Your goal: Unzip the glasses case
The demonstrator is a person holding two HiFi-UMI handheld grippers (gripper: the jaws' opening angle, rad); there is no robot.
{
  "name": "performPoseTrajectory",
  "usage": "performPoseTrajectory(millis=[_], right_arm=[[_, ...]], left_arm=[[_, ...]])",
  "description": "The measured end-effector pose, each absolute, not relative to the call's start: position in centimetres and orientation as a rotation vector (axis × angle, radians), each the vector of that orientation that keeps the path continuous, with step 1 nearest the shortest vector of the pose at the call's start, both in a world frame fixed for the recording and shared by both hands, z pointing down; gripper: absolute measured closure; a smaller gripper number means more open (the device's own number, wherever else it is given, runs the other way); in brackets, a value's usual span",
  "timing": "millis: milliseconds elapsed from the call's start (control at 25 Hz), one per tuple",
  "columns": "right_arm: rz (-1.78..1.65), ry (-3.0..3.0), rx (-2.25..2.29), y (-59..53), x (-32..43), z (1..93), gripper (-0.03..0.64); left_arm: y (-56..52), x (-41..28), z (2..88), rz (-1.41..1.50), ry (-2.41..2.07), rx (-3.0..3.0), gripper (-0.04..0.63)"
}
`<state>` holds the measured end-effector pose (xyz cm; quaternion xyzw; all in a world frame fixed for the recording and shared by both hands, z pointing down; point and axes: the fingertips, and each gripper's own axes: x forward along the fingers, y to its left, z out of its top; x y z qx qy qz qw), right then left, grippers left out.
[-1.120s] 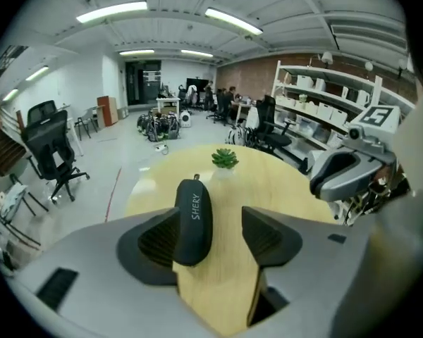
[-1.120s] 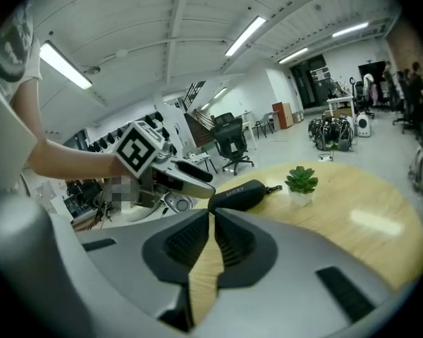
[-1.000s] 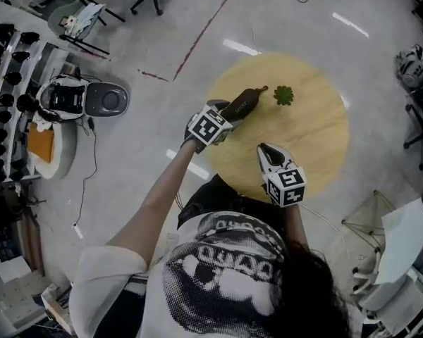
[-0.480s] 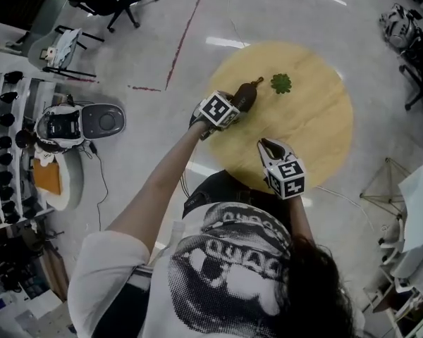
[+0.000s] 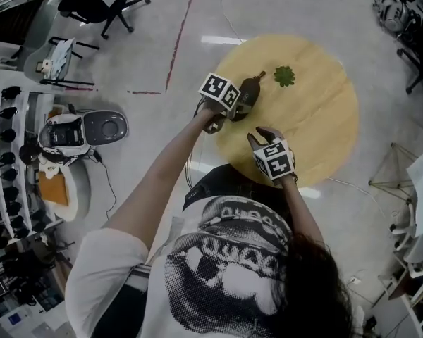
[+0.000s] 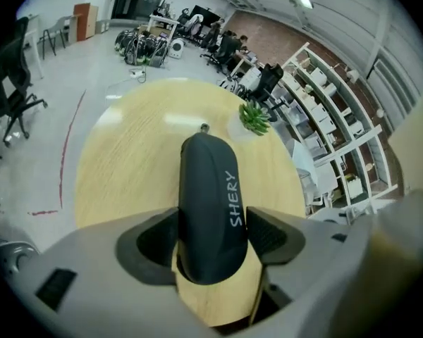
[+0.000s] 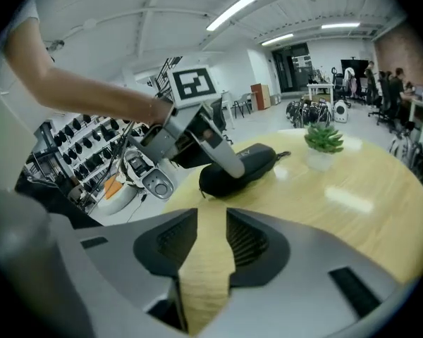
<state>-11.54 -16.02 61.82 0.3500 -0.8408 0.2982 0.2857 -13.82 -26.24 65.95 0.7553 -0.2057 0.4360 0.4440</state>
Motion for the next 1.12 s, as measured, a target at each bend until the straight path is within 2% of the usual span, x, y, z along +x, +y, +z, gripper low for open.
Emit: performPoseTrajectory(millis=[120,480,720,880,1120], right_arm=[[0.84,-2.209,0.946,-16.5,-13.7,63.3,0.453],[0.854,-2.079,1.14,-18.8,-15.2,65.5,0.452],[0.919,-2.007,1.276,-19.2,-15.5,66.2,0.482],[1.044,-2.01,1.35,-19.0,-16.2,66.1,0.582],[0.979,-2.034,1.32,-19.0,-16.1,66.3,0.594]], left_arm=[[-26.1,-13.9,66.1,1.093,-0.495,1.824,0.288],[-25.8,-13.8,66.2,0.959,-0.485,1.619,0.29],[-25.5,-13.7,66.3,0.873,-0.471,1.554,0.288],[-25.5,-13.6,66.2,0.861,-0.479,1.547,0.288],[-25.7,-13.6,66.4,0.838,-0.496,1.569,0.284]])
